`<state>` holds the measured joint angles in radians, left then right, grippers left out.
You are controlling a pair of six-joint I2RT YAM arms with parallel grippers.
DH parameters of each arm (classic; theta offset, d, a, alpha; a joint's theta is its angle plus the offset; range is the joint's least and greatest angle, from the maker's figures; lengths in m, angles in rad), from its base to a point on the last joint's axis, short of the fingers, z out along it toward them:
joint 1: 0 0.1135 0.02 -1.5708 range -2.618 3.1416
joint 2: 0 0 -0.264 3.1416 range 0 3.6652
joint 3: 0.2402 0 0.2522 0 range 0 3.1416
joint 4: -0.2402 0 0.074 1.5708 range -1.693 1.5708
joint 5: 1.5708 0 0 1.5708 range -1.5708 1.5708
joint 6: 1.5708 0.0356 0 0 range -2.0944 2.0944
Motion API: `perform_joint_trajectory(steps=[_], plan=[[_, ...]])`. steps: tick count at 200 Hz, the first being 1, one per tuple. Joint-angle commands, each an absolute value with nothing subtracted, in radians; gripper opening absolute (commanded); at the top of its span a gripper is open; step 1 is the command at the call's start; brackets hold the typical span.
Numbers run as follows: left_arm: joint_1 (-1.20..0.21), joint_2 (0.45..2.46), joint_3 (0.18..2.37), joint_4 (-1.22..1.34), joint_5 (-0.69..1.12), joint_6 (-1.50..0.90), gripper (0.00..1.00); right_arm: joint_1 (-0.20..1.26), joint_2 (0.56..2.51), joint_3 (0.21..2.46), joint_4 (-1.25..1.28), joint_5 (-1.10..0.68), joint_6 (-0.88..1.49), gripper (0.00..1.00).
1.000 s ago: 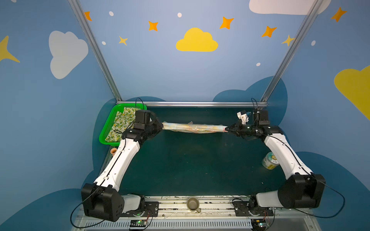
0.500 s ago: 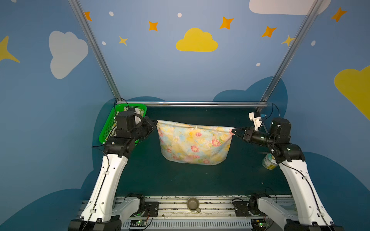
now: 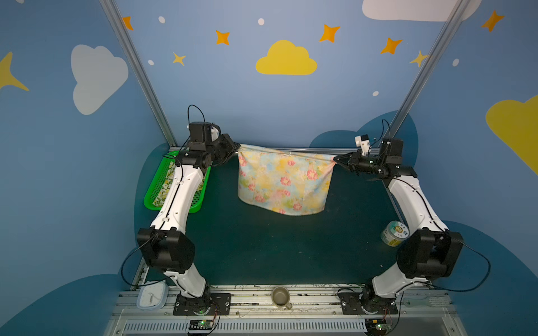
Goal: Fold and stack skirts
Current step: Flatten out the skirt at the center of the table.
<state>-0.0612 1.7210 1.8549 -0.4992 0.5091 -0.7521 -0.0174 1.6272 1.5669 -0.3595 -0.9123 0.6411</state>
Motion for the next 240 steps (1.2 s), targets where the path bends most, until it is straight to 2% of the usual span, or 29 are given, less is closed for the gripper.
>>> perform_joint_trajectory(steps=[1,26,88,119,166,240], plan=[[-0.026,1.735,1.948,-0.466,0.432,-0.731,0.04,-0.059,1.626,1.636,-0.327,-0.887,0.655,0.00],[-0.047,1.688,1.860,-0.446,0.425,-0.698,0.04,-0.046,1.590,1.580,-0.365,-0.867,0.601,0.00],[-0.119,1.462,1.070,-0.237,0.372,-0.801,0.04,0.072,1.458,1.031,-0.364,-0.670,0.482,0.00],[-0.203,1.426,0.789,-0.202,0.300,-0.835,0.04,0.104,1.480,0.845,-0.372,-0.657,0.505,0.00],[-0.312,1.442,0.687,-0.255,0.260,-0.843,0.04,0.156,1.608,0.824,-0.476,-0.652,0.482,0.00],[-0.325,1.372,0.697,-0.404,0.169,-0.782,0.04,0.175,1.549,0.786,-0.527,-0.603,0.474,0.00]])
